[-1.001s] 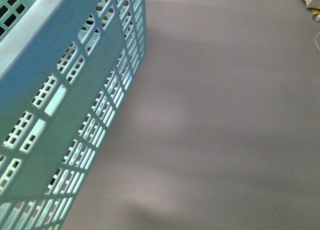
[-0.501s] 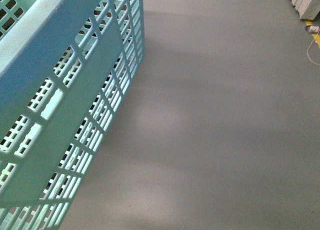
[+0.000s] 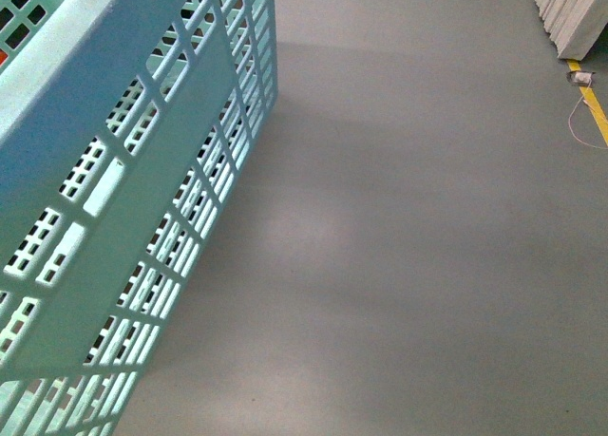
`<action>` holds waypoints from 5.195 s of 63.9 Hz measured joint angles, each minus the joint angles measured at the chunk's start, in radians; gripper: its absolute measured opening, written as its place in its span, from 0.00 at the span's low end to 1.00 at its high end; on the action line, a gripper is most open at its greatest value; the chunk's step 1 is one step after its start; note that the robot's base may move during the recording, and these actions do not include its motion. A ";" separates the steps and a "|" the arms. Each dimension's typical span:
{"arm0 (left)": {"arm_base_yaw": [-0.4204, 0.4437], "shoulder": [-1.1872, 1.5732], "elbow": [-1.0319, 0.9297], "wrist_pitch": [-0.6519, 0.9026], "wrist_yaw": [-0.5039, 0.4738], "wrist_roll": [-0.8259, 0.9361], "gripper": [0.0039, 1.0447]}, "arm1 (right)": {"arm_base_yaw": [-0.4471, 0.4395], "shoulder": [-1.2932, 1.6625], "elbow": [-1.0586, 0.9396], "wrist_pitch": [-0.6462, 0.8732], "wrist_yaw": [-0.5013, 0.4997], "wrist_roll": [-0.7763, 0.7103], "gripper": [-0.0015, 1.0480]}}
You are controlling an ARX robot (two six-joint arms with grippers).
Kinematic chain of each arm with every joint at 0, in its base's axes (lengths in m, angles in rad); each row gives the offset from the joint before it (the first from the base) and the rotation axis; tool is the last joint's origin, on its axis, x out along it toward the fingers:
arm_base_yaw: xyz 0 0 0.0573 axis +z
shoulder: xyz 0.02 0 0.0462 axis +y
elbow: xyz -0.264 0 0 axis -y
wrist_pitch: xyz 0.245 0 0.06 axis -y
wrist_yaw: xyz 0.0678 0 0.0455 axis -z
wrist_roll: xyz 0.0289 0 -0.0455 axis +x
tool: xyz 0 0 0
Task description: Pick lemon and mango into basket
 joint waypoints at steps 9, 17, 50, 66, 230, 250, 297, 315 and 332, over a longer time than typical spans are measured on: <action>0.000 0.000 0.000 0.000 0.000 0.000 0.14 | 0.000 0.000 0.000 0.000 0.000 0.000 0.92; 0.000 0.000 0.000 0.000 0.000 0.000 0.14 | 0.000 0.000 0.000 0.000 0.000 0.000 0.92; -0.002 -0.001 0.002 0.000 -0.003 -0.003 0.14 | 0.000 0.000 0.000 0.000 0.003 0.000 0.92; -0.002 -0.001 0.002 0.000 0.002 -0.003 0.14 | 0.000 0.000 0.000 0.000 0.000 0.000 0.92; 0.000 -0.001 0.003 -0.001 0.002 0.000 0.14 | 0.000 0.001 0.000 -0.001 0.001 0.001 0.92; 0.000 0.000 0.005 -0.001 0.001 0.000 0.14 | 0.000 0.001 0.000 -0.001 0.000 0.000 0.92; 0.000 -0.001 0.005 -0.001 0.003 0.001 0.14 | 0.000 0.001 0.000 0.000 0.000 0.000 0.92; 0.000 -0.001 0.005 -0.001 0.000 0.003 0.14 | 0.000 0.001 0.000 0.000 0.000 0.000 0.92; 0.002 0.031 0.049 -0.106 0.047 0.139 0.14 | -0.001 0.001 0.000 0.000 -0.003 0.000 0.92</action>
